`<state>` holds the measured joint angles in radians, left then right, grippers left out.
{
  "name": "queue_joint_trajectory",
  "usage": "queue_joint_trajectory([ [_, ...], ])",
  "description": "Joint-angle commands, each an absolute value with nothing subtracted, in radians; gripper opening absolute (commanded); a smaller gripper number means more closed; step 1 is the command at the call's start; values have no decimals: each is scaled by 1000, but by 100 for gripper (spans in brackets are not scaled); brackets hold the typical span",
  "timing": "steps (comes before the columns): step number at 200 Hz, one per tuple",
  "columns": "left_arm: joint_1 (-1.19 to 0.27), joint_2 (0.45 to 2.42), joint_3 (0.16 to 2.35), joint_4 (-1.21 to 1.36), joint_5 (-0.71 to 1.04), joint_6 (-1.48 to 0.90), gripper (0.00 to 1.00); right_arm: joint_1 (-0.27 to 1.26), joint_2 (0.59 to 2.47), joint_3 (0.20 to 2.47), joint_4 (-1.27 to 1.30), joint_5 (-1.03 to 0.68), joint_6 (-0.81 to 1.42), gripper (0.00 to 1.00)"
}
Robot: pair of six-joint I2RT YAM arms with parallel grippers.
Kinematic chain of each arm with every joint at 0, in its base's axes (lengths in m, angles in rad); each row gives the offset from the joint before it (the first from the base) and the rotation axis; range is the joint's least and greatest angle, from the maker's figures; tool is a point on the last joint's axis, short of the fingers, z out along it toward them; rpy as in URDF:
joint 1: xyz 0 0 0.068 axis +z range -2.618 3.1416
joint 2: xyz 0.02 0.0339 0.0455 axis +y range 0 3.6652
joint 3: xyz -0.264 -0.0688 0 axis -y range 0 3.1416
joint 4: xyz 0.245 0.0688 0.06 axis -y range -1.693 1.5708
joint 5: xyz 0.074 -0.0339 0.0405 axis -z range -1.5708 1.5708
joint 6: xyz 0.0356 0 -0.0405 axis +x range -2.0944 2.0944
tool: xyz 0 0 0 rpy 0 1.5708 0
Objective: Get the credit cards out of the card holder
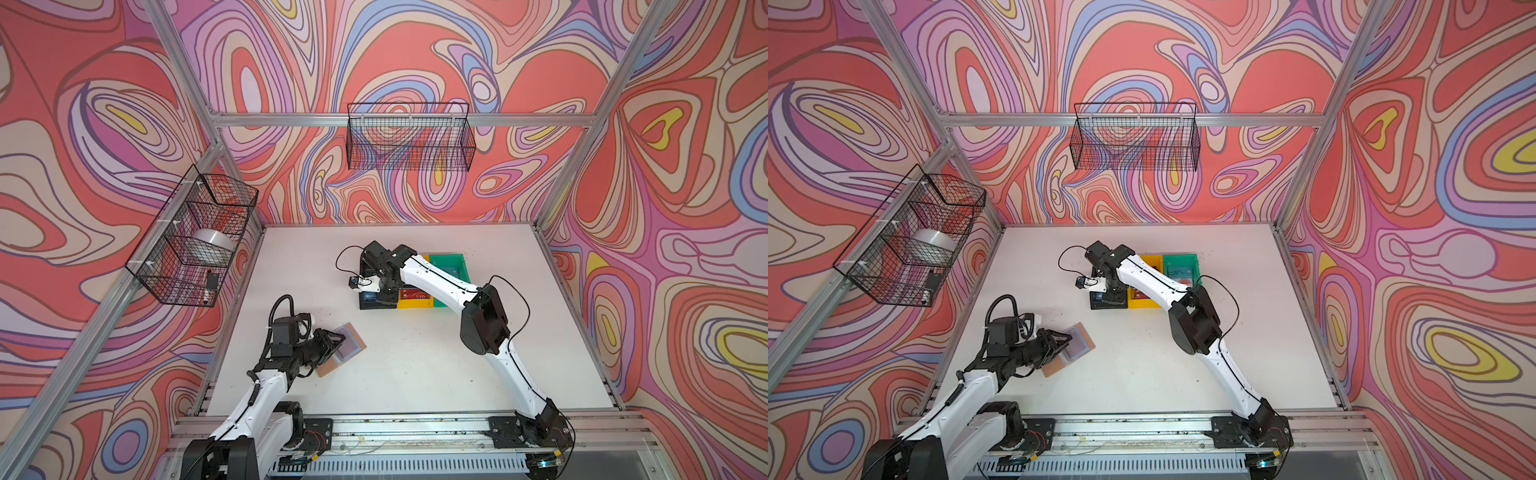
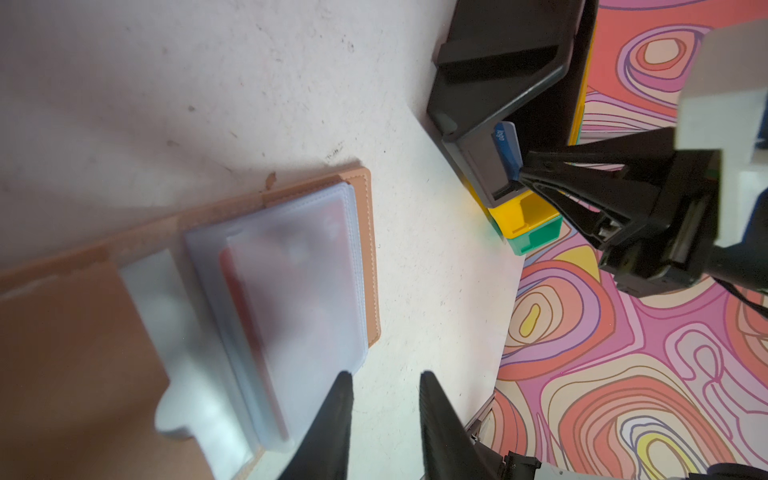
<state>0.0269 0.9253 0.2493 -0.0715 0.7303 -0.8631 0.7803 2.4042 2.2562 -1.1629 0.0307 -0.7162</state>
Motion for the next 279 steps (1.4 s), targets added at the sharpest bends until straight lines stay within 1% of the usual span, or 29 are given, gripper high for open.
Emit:
queue_joint_trajectory([
  [1,25,922,271,-84,713,-842,31,782,2381,2241,-1141,42,-698,19],
  [50,25,909,288,-127,704,-827,30,782,2352,2195,-1038,59,-687,22],
  [86,25,877,283,-151,695,-830,30,782,2369,2194,-952,139,-670,25],
  [114,25,862,291,-182,678,-824,30,782,2347,2187,-927,144,-663,28],
  [140,25,867,318,-256,616,-810,30,782,2293,2144,-900,142,-646,31],
  [144,25,867,324,-299,601,-807,30,782,2281,2132,-892,143,-639,32],
  [169,25,860,361,-423,523,-786,30,782,2191,2039,-834,68,-586,33],
  [199,25,839,363,-450,496,-806,30,782,2124,1951,-781,-47,-515,33],
  [223,25,836,363,-457,499,-805,30,782,2141,1951,-790,-79,-480,30],
  [263,25,805,370,-488,496,-805,30,781,2220,2001,-836,-107,-460,15],
  [279,25,795,369,-496,492,-807,30,779,2241,2009,-835,-114,-449,13],
])
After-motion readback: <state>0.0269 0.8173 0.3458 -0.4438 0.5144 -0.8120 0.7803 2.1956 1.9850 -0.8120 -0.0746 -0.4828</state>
